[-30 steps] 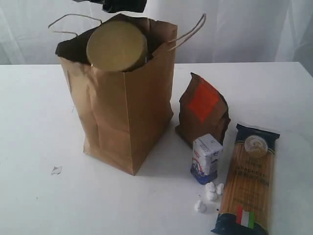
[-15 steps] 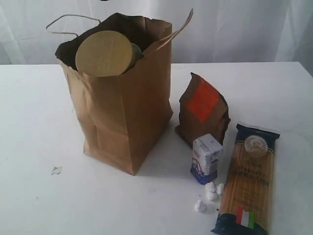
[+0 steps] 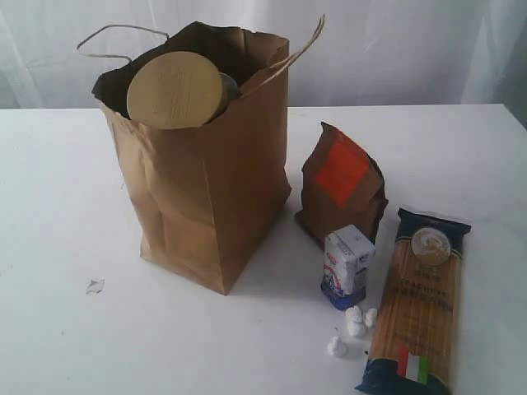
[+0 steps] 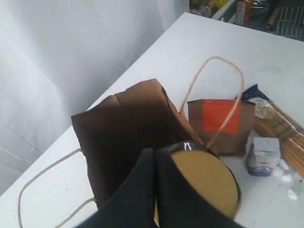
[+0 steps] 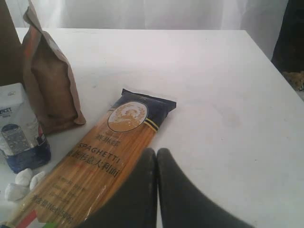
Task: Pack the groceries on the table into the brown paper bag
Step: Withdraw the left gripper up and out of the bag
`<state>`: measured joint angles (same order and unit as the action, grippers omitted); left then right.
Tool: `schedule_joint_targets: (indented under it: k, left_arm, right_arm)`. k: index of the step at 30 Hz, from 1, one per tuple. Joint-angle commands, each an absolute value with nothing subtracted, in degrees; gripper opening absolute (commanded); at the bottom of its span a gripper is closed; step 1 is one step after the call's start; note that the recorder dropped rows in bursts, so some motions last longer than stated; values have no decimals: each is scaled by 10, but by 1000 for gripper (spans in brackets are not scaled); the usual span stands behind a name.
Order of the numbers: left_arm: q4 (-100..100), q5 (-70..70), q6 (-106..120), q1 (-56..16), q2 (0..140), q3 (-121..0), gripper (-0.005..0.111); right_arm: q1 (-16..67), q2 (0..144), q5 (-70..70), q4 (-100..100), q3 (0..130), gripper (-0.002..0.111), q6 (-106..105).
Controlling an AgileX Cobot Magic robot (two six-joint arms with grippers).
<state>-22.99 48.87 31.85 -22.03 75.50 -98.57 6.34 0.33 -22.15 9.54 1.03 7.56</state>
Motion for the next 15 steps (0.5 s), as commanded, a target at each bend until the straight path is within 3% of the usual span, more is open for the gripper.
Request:
schedule_joint_targets:
  k: [1,8,15]
  left_arm:
    - [-221,529,313,-220,723,-987,0]
    - [-210,545,285,-220,656,-951,0]
    - [-201,477,253,-220,523,-777,0]
  right_arm:
    - [61,0,-217,99,9,0,77]
    - [61,0,-217,99,9,0,77]
    - [61,0,-217,99,9,0,77]
